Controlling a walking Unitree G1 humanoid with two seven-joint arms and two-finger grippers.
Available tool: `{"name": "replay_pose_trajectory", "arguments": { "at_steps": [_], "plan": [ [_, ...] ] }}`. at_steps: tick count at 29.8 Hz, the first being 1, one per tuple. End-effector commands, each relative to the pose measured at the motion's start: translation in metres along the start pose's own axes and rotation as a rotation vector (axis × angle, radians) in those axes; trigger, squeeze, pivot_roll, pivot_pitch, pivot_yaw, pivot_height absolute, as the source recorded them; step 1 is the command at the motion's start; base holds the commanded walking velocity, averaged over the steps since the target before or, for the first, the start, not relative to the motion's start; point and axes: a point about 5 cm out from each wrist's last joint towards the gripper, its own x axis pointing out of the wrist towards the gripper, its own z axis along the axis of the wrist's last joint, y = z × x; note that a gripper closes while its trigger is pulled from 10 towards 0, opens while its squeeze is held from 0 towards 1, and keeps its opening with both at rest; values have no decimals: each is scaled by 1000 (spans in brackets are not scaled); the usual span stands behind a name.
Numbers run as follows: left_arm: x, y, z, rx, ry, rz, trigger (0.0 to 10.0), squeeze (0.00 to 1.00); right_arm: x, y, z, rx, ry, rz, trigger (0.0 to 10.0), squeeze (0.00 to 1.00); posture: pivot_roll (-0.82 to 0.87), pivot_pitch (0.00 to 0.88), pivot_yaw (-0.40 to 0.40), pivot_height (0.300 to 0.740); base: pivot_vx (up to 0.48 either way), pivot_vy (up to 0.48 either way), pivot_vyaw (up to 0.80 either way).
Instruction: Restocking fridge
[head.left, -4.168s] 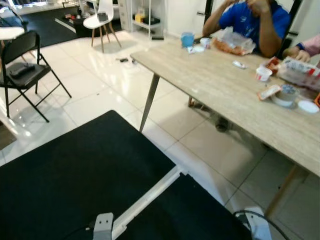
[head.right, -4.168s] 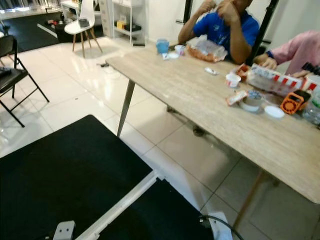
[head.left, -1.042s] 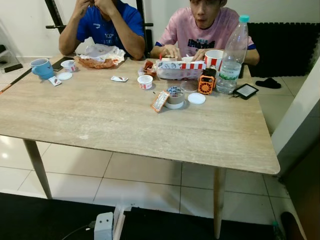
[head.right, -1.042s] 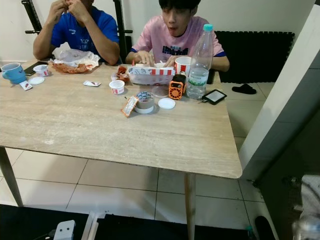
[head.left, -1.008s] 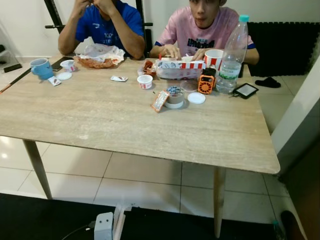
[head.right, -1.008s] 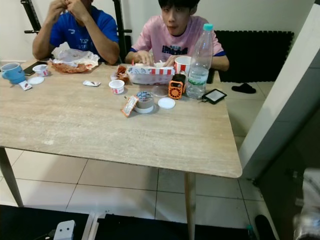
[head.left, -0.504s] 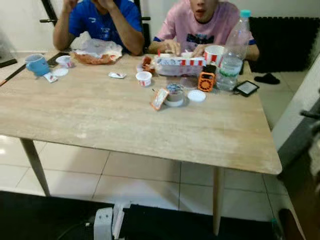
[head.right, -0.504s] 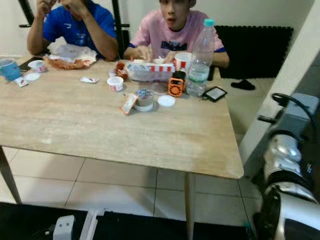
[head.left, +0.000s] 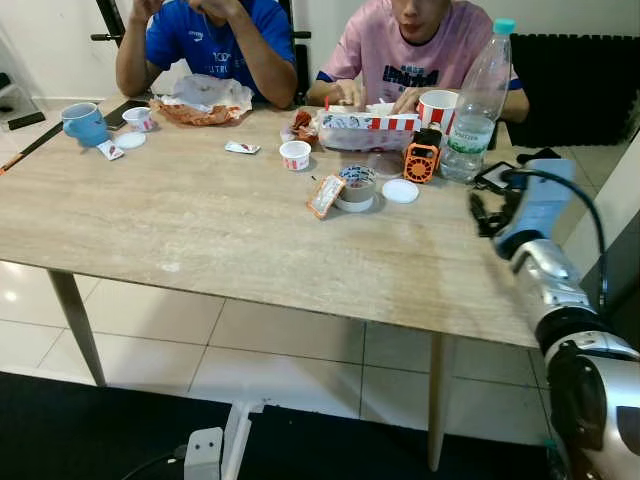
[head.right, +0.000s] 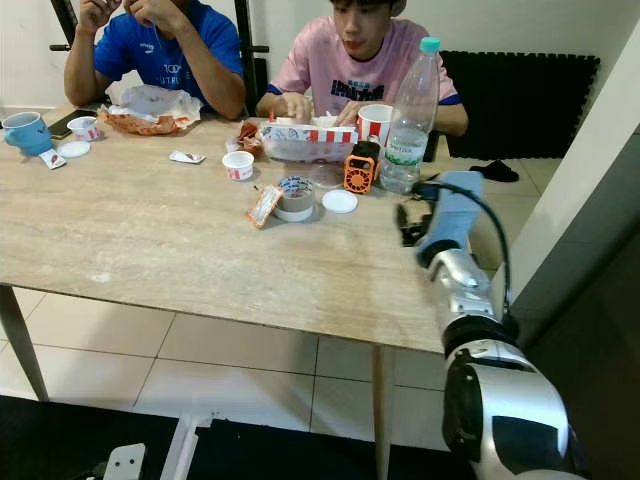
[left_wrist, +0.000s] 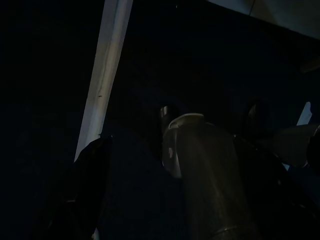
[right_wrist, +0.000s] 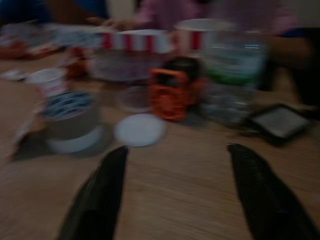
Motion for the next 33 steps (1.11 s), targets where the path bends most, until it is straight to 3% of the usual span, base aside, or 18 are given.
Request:
{"name": "replay_pose_trajectory", "arguments": {
  "at_steps": [1,2,3,4,5,10,13,19,27,33],
  "plan": [
    [-2,5,-7,14,17,5,10000,0,4,13,-3,-7,23,49,10000,1000,-33,71,18,740,0,0,0],
    [-3,7,-9,13,18,7,10000,0,4,18,-6,9,22,66,10000,545,-32,59,19,740,0,0,0],
    [-3,7,-9,13,18,7,10000,0,4,18,-6,9,22,66,10000,545,-32,59,19,740,0,0,0],
    [-4,8,-11,11,19,9,10000,0,4,22,-8,21,21,75,10000,322,-32,59,19,740,0,0,0],
    [-5,10,-15,4,26,16,10000,0,3,24,-13,53,14,83,10000,0,-35,62,27,740,0,0,0],
    [-7,13,-21,-2,41,21,10000,0,-1,25,-23,123,4,92,10000,0,-34,63,31,740,0,0,0],
    [-4,8,-10,6,15,1,10000,0,-7,21,-38,159,22,72,10000,0,-35,62,31,740,0,0,0],
    [-1,3,3,14,-15,-13,10000,0,-10,20,-45,226,21,58,10000,0,-38,35,32,740,0,0,0],
    [1,0,7,17,-18,-20,10000,0,-11,21,-39,305,-56,123,10000,0,-39,0,39,740,0,0,0],
    [1,-2,8,16,-13,-19,10000,0,-10,26,-32,313,-102,194,10000,0,-49,0,44,740,0,0,0]
  ]
}}
